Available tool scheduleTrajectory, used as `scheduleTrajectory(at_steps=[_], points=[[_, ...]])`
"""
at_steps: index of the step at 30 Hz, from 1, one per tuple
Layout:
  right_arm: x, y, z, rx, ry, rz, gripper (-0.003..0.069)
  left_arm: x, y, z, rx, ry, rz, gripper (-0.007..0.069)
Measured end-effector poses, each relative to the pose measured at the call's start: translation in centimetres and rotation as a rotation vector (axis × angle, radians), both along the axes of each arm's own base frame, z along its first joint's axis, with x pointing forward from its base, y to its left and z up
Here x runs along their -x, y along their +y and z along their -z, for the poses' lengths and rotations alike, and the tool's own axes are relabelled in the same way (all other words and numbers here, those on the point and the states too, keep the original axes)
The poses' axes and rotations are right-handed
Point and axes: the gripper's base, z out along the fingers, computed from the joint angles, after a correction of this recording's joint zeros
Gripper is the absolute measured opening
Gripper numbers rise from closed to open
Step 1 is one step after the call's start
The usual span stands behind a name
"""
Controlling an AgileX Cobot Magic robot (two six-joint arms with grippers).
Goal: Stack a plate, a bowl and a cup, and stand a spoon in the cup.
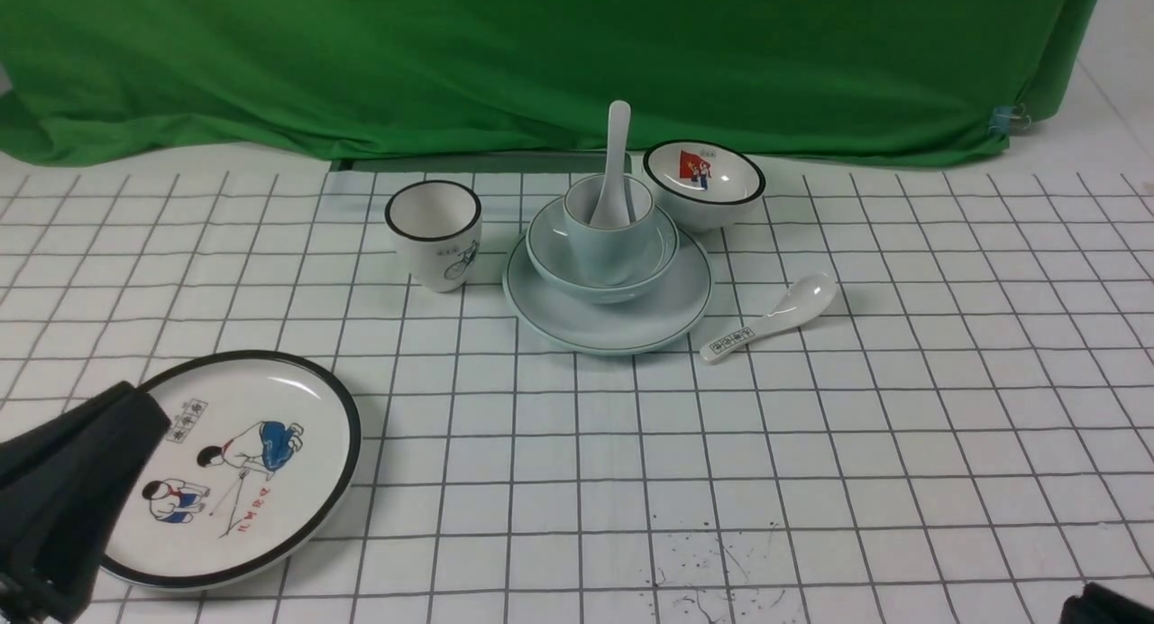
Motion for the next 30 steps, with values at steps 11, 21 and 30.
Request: scheduleTrajectory(at_steps=[11,21,30], points=[[0.3,-1.8,-0.9,-0.118,-0.113,0.273,0.0162,-0.1,-0.1,0.5,-0.022,0.043,0.003,-0.0035],[0.5,-2.5,0.4,-0.027,0.012,0.396,0.0188,-0.1,-0.1,0.5,-0.023,0.044,0.003,-0.0035],[0.6,-2.5,0.5,-0.020,0.018,0.396,0.0198,-0.1,-0.1,0.5,-0.023,0.044,0.003,-0.0035]])
